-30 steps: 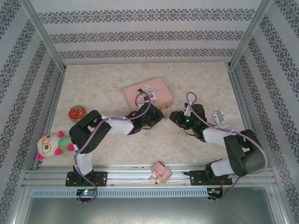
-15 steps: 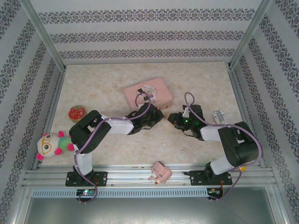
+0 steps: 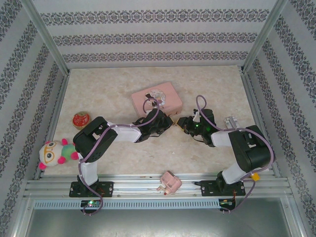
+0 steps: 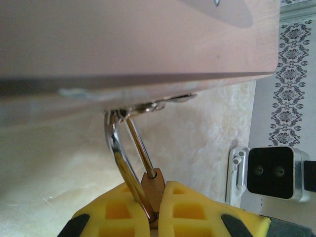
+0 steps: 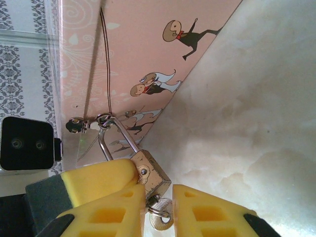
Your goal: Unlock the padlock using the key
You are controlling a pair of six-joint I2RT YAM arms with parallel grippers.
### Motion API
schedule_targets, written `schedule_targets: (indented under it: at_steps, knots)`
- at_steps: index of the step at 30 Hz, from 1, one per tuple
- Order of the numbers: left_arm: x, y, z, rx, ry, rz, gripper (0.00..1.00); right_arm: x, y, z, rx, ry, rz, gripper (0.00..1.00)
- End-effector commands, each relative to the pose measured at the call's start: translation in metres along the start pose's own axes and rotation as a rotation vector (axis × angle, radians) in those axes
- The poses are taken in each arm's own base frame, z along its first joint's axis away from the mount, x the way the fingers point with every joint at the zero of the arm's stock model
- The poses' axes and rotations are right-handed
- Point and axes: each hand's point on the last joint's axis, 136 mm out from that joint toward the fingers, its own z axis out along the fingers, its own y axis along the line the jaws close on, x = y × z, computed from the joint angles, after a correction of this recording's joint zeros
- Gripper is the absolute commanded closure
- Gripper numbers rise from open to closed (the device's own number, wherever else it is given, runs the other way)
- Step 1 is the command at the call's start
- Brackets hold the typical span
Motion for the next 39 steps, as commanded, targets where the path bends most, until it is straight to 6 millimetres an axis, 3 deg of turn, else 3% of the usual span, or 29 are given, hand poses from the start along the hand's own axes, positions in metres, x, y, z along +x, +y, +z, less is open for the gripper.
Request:
schedule_targets:
  at_steps: [1,20,39]
  knots:
    - [0.036,0.026,0.004,-0.045,0.155,-0.130,1.00,-0.009,0.005,-0.001,-0.019,-0.023,0.001,0.78]
    - [0.035,0.029,0.005,-0.044,0.148,-0.140,1.00,0.000,-0.008,-0.002,0.008,-0.013,0.031,0.78]
    - [0.036,0.029,0.006,-0.043,0.150,-0.144,1.00,0.005,0.006,0.004,-0.026,0.009,0.018,0.84]
